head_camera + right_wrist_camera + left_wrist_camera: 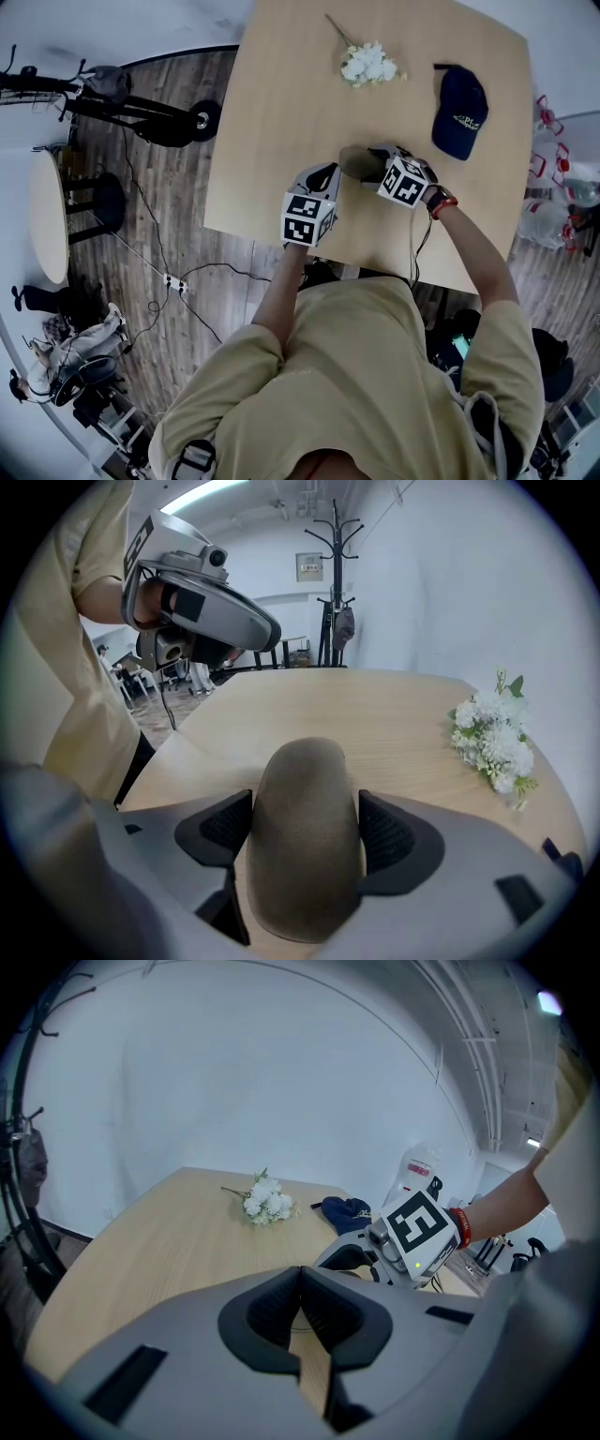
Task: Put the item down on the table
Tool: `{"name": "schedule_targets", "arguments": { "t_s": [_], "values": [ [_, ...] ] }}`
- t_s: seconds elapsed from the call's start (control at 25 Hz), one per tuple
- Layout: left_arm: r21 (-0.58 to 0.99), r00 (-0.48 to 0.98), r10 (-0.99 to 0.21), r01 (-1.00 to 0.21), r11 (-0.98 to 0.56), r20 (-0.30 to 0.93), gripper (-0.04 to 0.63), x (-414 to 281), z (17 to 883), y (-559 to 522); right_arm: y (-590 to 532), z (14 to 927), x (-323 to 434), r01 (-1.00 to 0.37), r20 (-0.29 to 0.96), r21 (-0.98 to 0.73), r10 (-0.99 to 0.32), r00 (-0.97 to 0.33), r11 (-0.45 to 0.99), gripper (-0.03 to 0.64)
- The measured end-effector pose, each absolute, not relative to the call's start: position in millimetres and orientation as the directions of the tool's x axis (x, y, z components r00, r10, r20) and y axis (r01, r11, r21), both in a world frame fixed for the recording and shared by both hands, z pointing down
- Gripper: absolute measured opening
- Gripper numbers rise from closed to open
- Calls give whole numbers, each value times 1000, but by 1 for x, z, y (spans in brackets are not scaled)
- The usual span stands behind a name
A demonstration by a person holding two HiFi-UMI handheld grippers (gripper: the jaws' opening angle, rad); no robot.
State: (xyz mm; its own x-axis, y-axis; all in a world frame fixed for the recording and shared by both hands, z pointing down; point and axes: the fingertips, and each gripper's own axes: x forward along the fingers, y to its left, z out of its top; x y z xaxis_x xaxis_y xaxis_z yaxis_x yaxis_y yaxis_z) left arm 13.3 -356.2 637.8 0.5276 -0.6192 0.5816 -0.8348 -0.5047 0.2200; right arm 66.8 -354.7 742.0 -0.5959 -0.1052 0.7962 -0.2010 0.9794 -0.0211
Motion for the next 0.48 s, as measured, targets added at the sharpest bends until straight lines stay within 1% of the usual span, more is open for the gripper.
{"name": "schedule_targets", "arguments": {
  "t_s": [0.28,0.48],
  "values": [
    [215,547,-624,-822,-528,558,23,9,626,-348,-350,722,68,-254,782,5,-162,-602,967,377],
    [211,569,-624,-805,-554,536,23,11,612,-343,-348,701,79,-317,776,33,-224,-589,948,367]
  ]
}}
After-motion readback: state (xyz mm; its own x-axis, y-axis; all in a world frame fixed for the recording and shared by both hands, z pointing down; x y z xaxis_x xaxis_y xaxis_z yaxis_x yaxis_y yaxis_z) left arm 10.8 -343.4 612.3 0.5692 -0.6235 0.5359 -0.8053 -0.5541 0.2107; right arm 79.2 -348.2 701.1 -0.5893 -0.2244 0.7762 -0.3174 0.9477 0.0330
